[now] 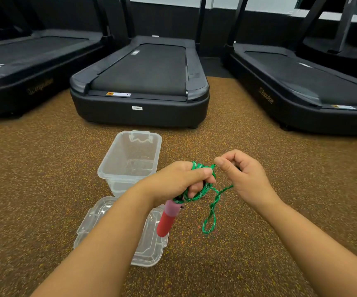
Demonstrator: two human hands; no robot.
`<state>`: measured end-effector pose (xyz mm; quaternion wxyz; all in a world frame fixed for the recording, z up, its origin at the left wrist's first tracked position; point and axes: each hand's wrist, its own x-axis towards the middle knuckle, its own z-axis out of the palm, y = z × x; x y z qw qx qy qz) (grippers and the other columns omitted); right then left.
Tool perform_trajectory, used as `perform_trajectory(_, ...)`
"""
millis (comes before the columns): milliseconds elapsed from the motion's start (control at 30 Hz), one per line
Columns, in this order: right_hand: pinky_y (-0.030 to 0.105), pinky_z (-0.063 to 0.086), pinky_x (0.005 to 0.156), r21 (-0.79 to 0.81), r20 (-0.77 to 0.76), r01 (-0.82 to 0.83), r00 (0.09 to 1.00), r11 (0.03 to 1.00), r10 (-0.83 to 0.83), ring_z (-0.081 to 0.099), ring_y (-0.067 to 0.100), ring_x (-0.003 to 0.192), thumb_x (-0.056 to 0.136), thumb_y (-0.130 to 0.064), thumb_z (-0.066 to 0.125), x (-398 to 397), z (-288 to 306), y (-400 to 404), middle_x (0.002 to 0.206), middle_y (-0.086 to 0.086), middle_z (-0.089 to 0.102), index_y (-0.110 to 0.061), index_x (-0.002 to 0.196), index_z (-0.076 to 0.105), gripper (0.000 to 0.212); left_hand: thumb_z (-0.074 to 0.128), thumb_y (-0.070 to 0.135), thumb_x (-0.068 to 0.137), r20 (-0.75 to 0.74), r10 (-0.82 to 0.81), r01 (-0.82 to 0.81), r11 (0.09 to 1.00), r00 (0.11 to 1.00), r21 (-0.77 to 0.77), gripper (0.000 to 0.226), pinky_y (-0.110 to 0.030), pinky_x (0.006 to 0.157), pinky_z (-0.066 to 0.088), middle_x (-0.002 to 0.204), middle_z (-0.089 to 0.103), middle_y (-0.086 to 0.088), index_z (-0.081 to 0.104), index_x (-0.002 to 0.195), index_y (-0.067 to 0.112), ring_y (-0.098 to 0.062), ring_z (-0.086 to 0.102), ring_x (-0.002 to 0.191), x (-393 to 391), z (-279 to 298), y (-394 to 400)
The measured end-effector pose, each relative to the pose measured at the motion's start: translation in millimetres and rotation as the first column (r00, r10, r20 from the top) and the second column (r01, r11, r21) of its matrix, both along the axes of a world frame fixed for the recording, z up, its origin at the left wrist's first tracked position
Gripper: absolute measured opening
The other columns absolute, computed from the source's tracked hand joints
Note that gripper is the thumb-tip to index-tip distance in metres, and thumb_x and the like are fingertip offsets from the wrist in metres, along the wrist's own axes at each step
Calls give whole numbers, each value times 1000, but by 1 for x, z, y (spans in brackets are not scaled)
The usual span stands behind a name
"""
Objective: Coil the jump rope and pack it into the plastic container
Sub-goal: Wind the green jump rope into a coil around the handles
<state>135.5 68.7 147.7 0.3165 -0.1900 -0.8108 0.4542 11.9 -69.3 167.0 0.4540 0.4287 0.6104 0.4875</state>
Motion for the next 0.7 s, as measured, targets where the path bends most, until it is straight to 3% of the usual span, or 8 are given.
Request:
perform_trajectory(67,31,33,57,-97,-42,20,999,995,-24,38,14,58,81,-40,62,0,-5,3,61,-5,45,-24,75,61,17,44,24,98,192,45,-58,996,980,67,25,-15,47,41,48,39,6,58,83,10,-7,38,44,2,2,0)
perform_trajectory(167,30,37,60,-79,5,34,999,996,-34,42,12,63,90,-24,59,5,-20,6,68,0,49,-21,81,63,10,42,24,97,464,96,-184,972,881,148,25,-16,44,44,47,37,6,54,79,11,-7,38,43,1,3,1)
perform_trajectory(267,22,35,55,-78,44,5,999,997,-1,39,1,57,91,-21,57,7,-39,5,62,-14,49,-20,84,64,10,44,29,96,596,156,-304,940,788,155,25,-13,46,39,47,41,9,54,79,14,-5,40,44,-5,-2,5)
perform_trajectory(367,23,31,54,-2,145,-8,989,1000,8,38,-1,53,93,-24,56,8,-52,3,53,-18,48,-19,82,65,14,47,31,95,686,264,-431,899,678,80,24,-14,50,37,47,48,8,56,79,16,-4,43,43,-9,-8,10)
perform_trajectory(500,30,31,53,175,375,-140,925,975,65,38,4,49,94,-39,48,11,-56,-8,52,-11,46,-25,82,63,24,54,29,93,696,417,-590,808,585,12,20,-18,60,40,52,59,8,65,89,12,-2,50,44,-11,-16,15)
perform_trajectory(600,34,40,58,306,470,-260,878,916,92,46,6,56,94,-46,42,11,-48,-21,59,-9,51,-26,89,58,25,50,29,95,609,490,-631,775,624,22,23,-25,71,45,70,71,5,64,99,11,-7,57,60,-11,-18,17)
perform_trajectory(700,39,47,63,366,455,-329,879,871,141,52,14,63,92,-49,39,7,-35,-33,67,-4,57,-20,87,54,33,34,40,99,501,476,-548,837,723,-5,40,-29,77,46,93,72,-2,59,108,11,-13,59,82,-4,-12,16)
